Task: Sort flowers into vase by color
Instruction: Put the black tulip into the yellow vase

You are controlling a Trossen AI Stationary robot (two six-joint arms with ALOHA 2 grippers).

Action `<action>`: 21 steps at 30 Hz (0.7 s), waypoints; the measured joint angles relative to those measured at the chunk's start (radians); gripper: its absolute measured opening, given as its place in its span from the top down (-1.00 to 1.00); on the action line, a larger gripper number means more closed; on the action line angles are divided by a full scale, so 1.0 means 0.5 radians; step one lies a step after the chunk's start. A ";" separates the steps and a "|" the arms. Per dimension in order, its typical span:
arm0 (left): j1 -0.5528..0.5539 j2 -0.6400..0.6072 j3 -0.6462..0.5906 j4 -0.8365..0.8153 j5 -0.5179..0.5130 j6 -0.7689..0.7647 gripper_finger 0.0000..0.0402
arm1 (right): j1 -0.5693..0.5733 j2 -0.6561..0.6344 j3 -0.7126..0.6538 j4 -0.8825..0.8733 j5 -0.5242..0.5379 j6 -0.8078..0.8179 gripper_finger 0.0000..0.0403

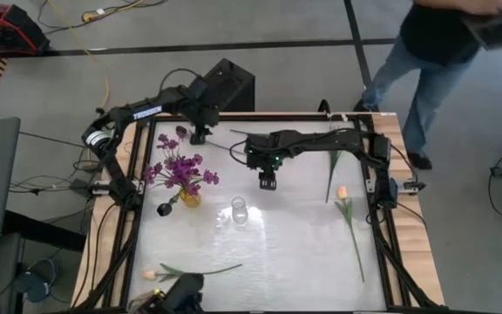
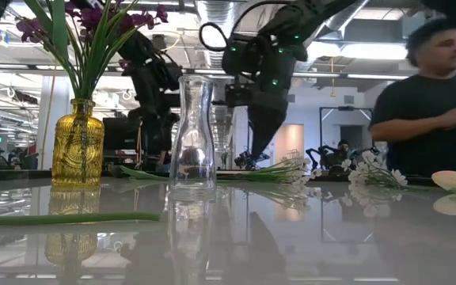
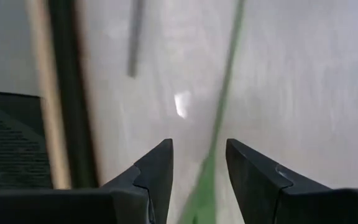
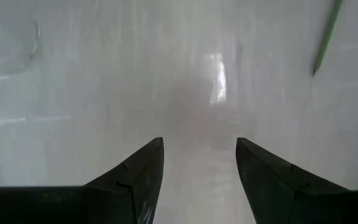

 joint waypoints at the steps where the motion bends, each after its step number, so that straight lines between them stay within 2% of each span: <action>1: -0.012 0.026 0.000 -0.023 -0.028 0.022 0.32 | -0.001 -0.033 -0.056 0.038 0.002 0.011 -0.12; 10: -0.061 0.237 -0.001 -0.041 -0.208 0.080 0.32 | -0.003 -0.453 -0.518 0.404 0.005 0.099 -0.12; 15: -0.064 0.341 -0.001 -0.029 -0.281 0.084 0.32 | -0.002 -0.671 -0.650 0.500 0.005 0.123 -0.12; 21: -0.070 0.385 0.001 -0.066 -0.323 0.149 0.34 | -0.001 -0.807 -0.704 0.499 0.008 0.142 -0.12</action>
